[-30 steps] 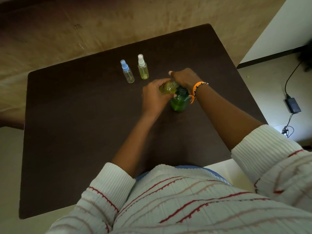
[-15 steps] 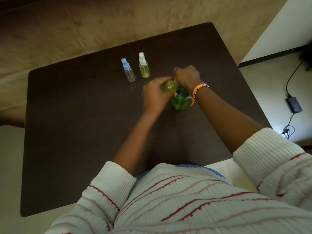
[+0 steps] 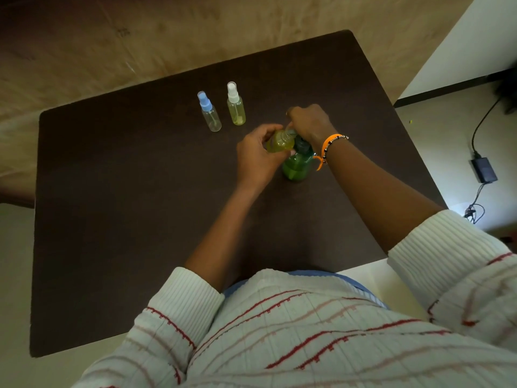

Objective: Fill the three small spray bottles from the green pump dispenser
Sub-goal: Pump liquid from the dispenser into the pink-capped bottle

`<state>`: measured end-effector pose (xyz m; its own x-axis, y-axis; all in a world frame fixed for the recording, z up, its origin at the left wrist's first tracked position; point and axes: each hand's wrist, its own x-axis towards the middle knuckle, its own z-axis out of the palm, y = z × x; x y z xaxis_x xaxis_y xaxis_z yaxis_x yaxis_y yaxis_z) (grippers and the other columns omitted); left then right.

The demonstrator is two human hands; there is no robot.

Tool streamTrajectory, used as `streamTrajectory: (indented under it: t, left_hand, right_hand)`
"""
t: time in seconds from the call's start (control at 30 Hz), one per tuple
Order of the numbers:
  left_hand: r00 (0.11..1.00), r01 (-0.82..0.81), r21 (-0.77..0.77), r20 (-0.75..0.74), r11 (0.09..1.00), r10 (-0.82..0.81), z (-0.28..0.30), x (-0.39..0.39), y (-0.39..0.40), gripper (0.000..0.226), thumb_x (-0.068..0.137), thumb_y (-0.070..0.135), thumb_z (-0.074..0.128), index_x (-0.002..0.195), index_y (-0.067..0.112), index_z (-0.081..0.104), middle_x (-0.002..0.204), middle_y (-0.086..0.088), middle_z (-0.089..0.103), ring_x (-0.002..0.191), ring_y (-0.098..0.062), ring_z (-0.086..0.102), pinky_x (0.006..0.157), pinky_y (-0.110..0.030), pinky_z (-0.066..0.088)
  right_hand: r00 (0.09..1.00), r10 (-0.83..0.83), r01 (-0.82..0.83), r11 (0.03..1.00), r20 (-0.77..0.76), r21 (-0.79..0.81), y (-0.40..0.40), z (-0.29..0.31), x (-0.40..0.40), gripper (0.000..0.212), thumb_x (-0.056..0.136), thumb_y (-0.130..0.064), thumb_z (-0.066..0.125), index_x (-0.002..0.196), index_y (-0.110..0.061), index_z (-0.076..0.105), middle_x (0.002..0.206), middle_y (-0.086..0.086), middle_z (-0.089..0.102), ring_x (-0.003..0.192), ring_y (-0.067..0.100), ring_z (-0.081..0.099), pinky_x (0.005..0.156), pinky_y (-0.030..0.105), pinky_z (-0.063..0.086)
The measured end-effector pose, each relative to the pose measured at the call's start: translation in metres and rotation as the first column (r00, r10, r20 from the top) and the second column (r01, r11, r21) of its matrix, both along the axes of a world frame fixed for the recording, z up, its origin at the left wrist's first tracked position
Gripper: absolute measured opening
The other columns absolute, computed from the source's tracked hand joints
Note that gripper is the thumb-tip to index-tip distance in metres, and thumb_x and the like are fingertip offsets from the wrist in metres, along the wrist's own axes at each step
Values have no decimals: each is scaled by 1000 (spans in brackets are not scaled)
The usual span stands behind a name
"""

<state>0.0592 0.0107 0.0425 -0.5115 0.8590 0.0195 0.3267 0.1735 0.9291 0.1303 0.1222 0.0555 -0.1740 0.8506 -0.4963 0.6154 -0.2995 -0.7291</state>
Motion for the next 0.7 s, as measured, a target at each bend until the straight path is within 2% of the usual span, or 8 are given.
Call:
streamTrajectory:
  t: [0.1,0.2,0.3,0.4,0.53,0.63,0.7]
  left_hand:
    - [1000,-3,1,2,1000,3,-2,0,1,44,61,5,82,103,9,67,93,5,66,85,-3,61,75,-11,48]
    - [1000,-11,-10,3,1000,11,-5,-1,-1,45,61,4,82,103,9,66,96,1,68,86,-5,60,73,-8,45]
    - [1000,-9,-9,10,1000,9,-7,-2,-2,45,62,5,82,103,9,66,96,1,67,85,-3,60,71,-6,44]
    - [1000,-11,1,14,1000,11,-8,-2,-1,45,62,6,82,103,10,66,96,2,68,88,-5,62,75,-12,48]
    - [1000,-7,19,26,1000,7,-9,-2,-1,43,62,6,82,101,11,65,96,3,67,86,-1,61,75,-11,48]
    - [999,-17,20,46,1000,16,-11,-1,-2,43,62,6,82,101,12,64,98,2,67,88,-4,61,77,-16,49]
    - [998,-26,18,50,999,25,-13,-1,-2,43,62,6,82,101,11,64,99,1,67,91,-8,61,78,-20,50]
  right_hand:
    - [1000,-4,3,1000,25,24,0,-3,1,43,93,-28,49,125,-1,56,129,17,58,114,33,58,91,34,45]
    - [998,-24,22,998,50,56,2,-7,1,39,94,-24,47,124,0,56,131,20,56,117,36,55,88,33,43]
    - [999,-11,9,999,43,42,2,-6,0,41,95,-28,47,124,-2,59,130,17,58,115,33,57,87,32,43]
    - [999,25,-25,1000,26,10,1,-4,-1,45,93,-34,49,124,-4,61,127,14,60,112,31,59,80,28,41]
    - [999,41,-43,997,-30,-60,4,-3,-2,55,87,-43,51,123,-4,63,119,14,66,101,28,65,76,31,47]
    - [999,44,-45,998,-21,-51,6,-9,-2,47,90,-39,50,118,-4,65,114,12,68,96,25,64,75,31,46]
    - [1000,31,-31,999,5,-16,9,-13,-2,43,89,-34,49,116,-5,66,117,13,67,102,28,64,81,30,47]
